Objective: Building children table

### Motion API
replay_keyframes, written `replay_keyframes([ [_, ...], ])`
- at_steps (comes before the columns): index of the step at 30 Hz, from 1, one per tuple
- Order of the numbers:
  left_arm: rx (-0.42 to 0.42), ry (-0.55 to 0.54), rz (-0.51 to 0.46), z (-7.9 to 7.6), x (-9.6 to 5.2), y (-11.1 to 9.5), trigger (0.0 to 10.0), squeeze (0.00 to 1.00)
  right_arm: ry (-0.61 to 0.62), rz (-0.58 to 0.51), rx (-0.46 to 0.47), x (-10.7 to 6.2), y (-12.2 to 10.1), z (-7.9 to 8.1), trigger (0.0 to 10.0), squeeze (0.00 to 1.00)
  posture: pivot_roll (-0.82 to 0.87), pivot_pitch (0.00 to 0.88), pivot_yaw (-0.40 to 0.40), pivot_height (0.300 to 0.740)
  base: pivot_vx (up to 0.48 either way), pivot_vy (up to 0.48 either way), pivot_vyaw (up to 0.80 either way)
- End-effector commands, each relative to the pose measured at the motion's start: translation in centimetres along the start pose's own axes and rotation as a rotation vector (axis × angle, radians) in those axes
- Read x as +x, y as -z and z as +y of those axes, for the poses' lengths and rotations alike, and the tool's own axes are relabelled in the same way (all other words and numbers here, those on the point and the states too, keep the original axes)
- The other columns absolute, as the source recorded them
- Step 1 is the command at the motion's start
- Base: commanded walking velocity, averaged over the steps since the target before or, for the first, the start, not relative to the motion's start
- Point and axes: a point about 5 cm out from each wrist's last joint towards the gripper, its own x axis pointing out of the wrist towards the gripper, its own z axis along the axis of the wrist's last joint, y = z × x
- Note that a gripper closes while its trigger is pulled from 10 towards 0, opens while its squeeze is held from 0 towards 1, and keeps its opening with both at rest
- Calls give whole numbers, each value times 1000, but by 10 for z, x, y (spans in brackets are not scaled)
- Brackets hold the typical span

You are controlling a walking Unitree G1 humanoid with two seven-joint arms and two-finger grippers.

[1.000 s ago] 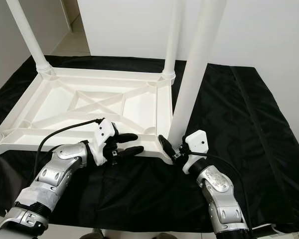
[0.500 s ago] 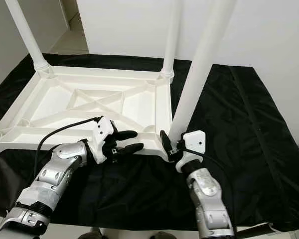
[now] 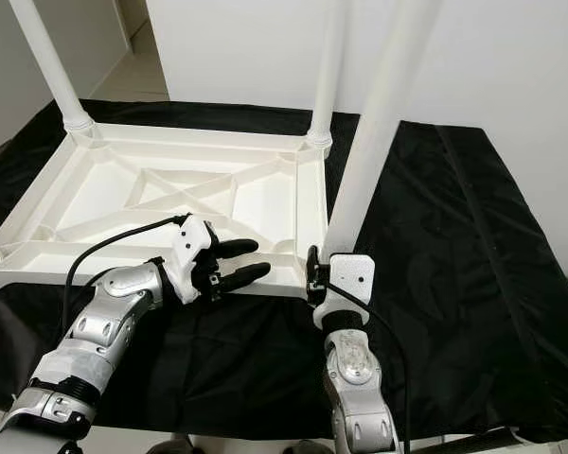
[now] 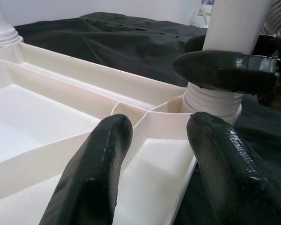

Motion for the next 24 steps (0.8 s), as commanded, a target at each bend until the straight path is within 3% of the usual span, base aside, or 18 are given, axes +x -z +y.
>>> replay_keyframes([
  [1,4,-143,4,9,-2,1,10000,0,53,25,2,-1,2,1,10000,0,-29,11,-15,740,0,0,0],
  [4,6,-144,4,9,-2,1,10000,0,52,25,3,-2,2,1,10000,0,-29,11,-15,740,0,0,0],
  [5,8,-139,4,8,-2,1,10000,0,42,22,11,-2,1,2,10000,322,-30,11,-14,740,0,0,0],
  [6,8,-139,4,8,-2,1,10000,0,42,22,11,-2,1,2,10000,322,-30,11,-14,740,0,0,0],
  [7,11,-137,3,9,-2,1,10000,0,29,16,31,-3,0,2,10000,1000,-30,11,-15,740,0,0,0],
  [14,13,-139,0,11,-3,0,10000,0,-1,-1,58,-4,-3,-1,10000,1000,-27,13,-19,740,0,0,0],
  [20,10,-134,-6,8,-3,0,10000,0,-55,-3,11,-8,-3,-14,10000,984,-23,5,-21,740,0,0,0],
  [21,9,-129,-6,7,-2,0,10000,0,-119,-1,2,-11,-3,-17,10000,0,-24,2,-18,740,0,0,0],
  [24,12,-111,-6,5,-1,1,10000,0,-263,12,-4,-15,-3,-20,10000,0,-32,0,-13,740,0,0,0],
])
